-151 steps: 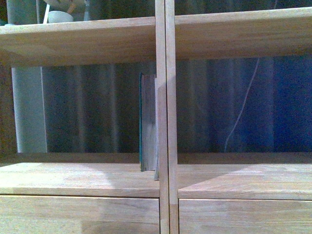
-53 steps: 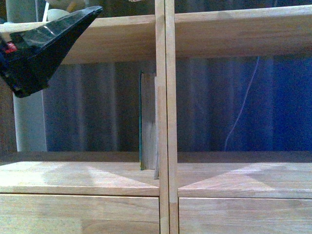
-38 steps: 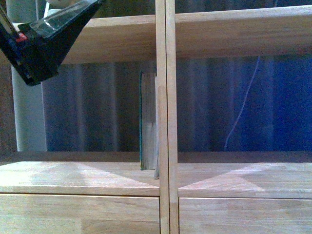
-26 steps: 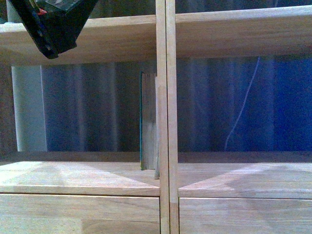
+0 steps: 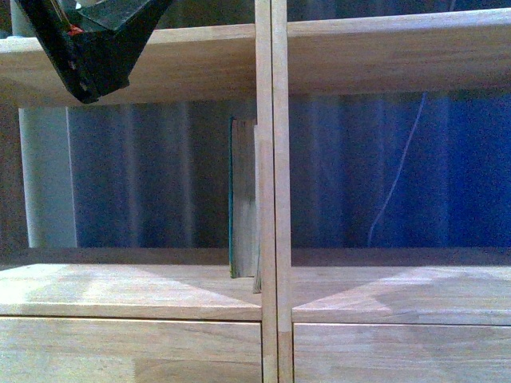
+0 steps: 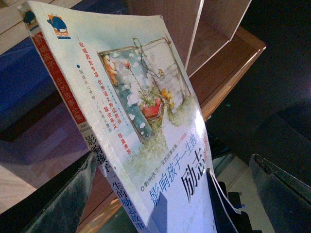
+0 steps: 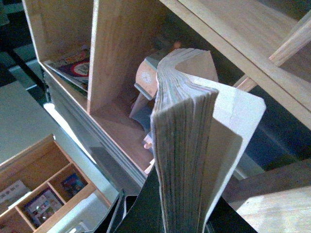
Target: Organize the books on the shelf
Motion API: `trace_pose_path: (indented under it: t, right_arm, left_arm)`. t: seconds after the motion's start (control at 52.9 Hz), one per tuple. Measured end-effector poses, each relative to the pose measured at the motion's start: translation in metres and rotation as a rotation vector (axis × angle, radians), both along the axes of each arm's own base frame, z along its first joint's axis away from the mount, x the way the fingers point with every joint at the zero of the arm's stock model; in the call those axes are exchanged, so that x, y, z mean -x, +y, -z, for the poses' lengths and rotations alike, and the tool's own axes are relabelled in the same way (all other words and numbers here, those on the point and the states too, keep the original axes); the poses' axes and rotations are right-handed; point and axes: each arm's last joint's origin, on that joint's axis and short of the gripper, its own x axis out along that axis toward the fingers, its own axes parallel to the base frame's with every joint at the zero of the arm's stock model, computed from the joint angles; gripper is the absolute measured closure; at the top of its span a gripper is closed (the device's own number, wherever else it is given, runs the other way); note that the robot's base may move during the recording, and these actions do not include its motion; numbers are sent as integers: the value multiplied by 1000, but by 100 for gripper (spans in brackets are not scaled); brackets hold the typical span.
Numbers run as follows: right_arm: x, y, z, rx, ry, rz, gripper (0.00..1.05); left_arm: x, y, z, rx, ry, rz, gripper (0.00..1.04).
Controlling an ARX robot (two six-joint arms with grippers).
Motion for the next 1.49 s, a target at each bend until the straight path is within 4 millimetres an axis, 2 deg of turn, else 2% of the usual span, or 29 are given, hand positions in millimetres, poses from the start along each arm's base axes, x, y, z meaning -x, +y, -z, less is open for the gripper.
trace_pose_path:
  t: [0.132, 0.416, 0.699, 0.945, 1.172, 1.38, 1.493]
  right_arm:
    - [4, 2, -1, 7, -16, -6, 98]
    - [9, -25, -11, -27, -42, 67, 98]
    - [0, -7, -1, 19, -11, 3, 98]
    - [0, -3, 0, 17, -10, -12, 98]
    - [-4, 3, 5, 23, 12, -22, 98]
    - [-6, 3, 8, 26, 22, -20, 98]
    - [-9, 2, 13, 28, 45, -7, 98]
  left_arm:
    - [1, 0, 0, -4, -9, 4, 7]
    - [3, -2, 12, -26, -8, 12, 7]
    - [3, -6, 13, -28, 0, 12, 7]
    - [3, -7, 12, -16, 1, -5, 7]
    - [1, -7, 10, 7, 11, -75, 56]
    - [4, -5, 6, 25, -8, -80, 86]
    - [7, -4, 3, 41, -13, -72, 97]
